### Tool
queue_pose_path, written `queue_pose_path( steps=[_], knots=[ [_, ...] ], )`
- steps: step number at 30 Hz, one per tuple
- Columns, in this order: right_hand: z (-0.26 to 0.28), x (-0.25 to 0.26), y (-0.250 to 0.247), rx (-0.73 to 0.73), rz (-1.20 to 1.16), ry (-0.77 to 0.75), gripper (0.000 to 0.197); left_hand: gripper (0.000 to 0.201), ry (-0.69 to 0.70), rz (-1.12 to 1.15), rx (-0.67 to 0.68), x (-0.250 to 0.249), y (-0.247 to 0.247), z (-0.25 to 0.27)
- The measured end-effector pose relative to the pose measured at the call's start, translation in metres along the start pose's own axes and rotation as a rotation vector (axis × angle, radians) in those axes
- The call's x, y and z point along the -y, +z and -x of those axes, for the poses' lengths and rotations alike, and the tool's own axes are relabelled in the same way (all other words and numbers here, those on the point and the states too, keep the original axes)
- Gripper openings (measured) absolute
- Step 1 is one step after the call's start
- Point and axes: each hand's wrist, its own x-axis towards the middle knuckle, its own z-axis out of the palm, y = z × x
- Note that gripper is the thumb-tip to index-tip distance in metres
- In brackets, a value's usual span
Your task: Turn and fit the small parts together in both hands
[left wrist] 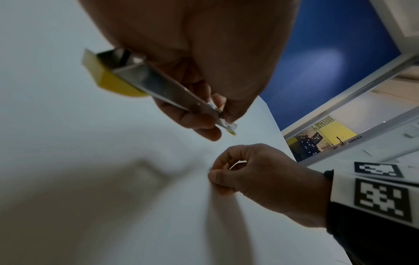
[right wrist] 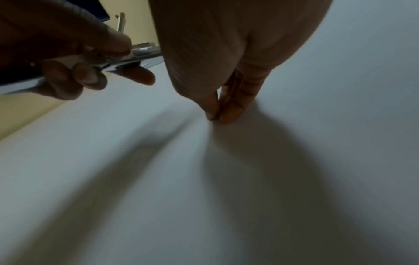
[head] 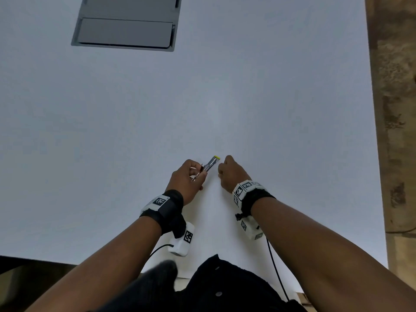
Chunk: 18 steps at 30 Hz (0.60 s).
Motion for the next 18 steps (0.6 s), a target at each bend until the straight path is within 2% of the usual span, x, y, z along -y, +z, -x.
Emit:
queue_pose_path(
  steps=[3,10,13,15,18],
  knots=[
    [0.007,-0.006,-0.001,-0.048,-0.031,0.045,0.013,0.015,0.003,-0.009,0.019,-0.002,0.004,0.000],
    [0.031,-0.035,-0.027,-0.165,-0.369,0.358,0.022,0.015,0.041,-0.062,0.071,-0.013,0.014,0.004],
    [0.044,-0.047,-0.049,-0.178,-0.455,0.411,0.024,0.013,0.063,-0.093,0.104,-0.026,0.021,0.006],
    [0.072,-0.056,-0.076,-0.230,-0.551,0.434,0.024,0.010,0.144,-0.122,0.133,-0.048,0.033,0.020],
    [0.079,-0.056,-0.095,-0.254,-0.688,0.414,0.020,0.009,0.175,-0.149,0.129,-0.057,0.037,0.021]
  ],
)
